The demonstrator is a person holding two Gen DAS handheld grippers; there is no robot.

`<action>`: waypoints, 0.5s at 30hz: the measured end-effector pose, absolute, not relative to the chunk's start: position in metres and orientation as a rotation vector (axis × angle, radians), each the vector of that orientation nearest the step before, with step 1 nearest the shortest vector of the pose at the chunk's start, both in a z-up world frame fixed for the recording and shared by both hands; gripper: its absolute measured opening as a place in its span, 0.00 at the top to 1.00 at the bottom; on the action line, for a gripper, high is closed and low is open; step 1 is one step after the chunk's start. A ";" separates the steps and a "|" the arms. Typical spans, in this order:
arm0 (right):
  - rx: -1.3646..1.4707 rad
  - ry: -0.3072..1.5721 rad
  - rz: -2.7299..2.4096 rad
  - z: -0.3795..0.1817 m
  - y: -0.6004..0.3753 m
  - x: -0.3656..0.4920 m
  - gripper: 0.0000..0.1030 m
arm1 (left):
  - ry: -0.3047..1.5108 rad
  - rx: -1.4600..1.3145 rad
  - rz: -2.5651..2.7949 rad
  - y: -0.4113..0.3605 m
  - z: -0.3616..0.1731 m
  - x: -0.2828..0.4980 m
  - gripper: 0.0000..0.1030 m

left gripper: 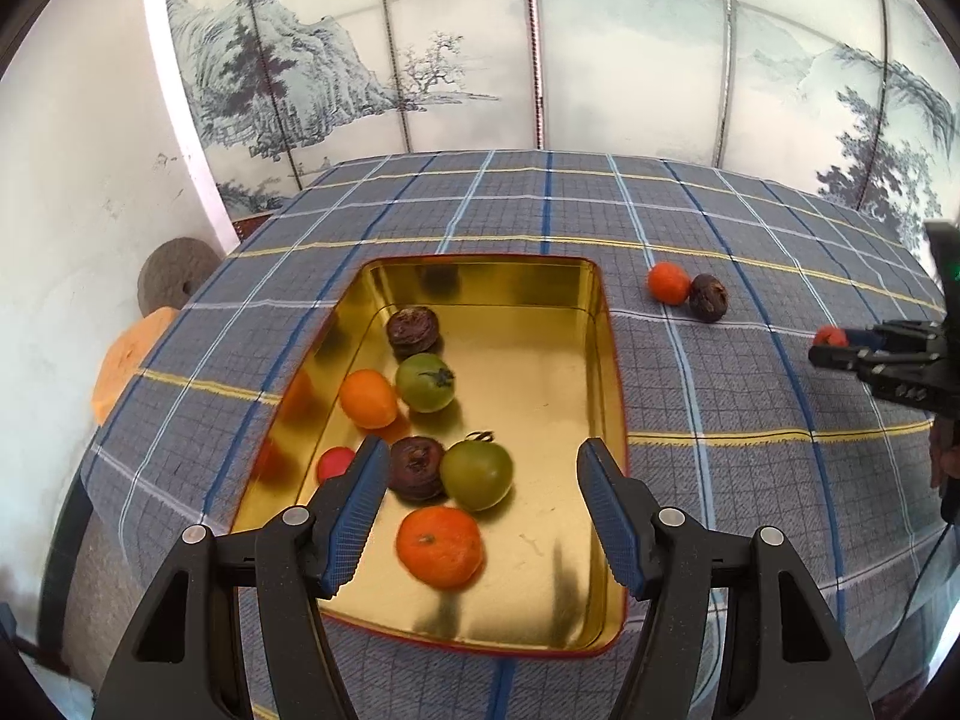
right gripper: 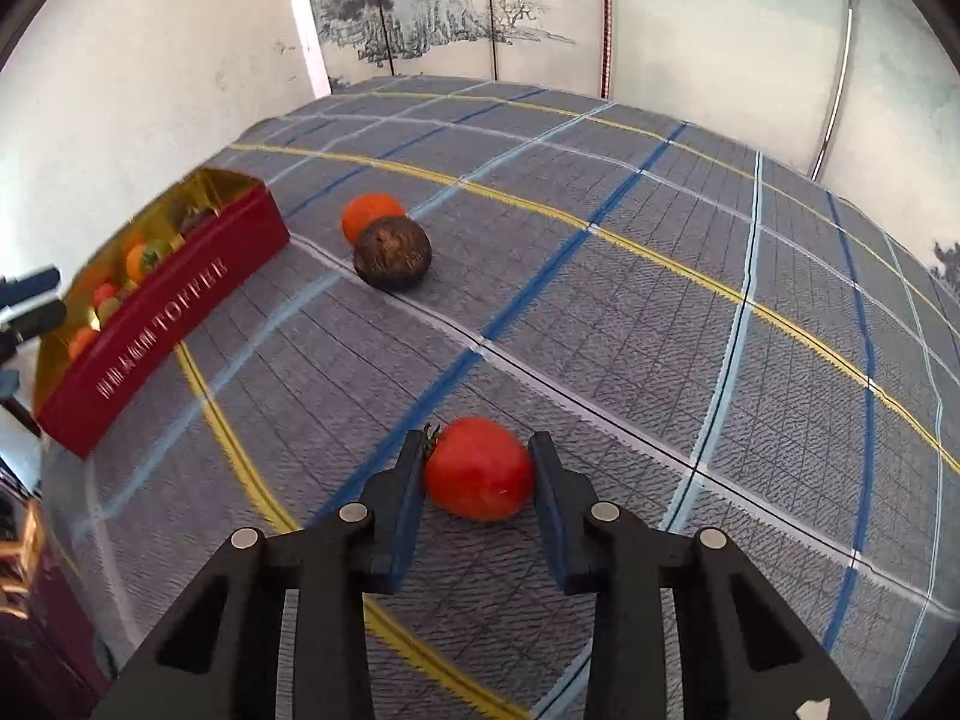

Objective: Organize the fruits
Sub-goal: 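Carry the tomato into the tray and open the right gripper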

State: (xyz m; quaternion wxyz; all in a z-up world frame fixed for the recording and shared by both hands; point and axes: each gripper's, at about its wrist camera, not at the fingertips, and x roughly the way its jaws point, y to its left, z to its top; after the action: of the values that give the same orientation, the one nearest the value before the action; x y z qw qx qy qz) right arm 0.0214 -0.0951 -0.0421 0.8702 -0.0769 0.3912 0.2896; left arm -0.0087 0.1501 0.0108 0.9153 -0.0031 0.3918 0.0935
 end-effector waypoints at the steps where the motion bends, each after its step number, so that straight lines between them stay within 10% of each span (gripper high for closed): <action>1: -0.140 0.801 0.639 -0.033 -0.091 0.018 0.70 | 0.807 -0.016 0.195 0.153 0.012 -0.011 0.36; 15: -0.255 0.732 0.977 0.010 0.095 0.017 0.69 | 0.795 -0.025 0.265 0.187 0.017 -0.036 0.36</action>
State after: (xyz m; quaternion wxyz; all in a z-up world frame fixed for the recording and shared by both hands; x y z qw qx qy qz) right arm 0.0166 0.0953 0.0096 0.8117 -0.1194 0.3429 0.4575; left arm -0.0357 0.1870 0.0174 0.9135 -0.0121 0.3858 0.1284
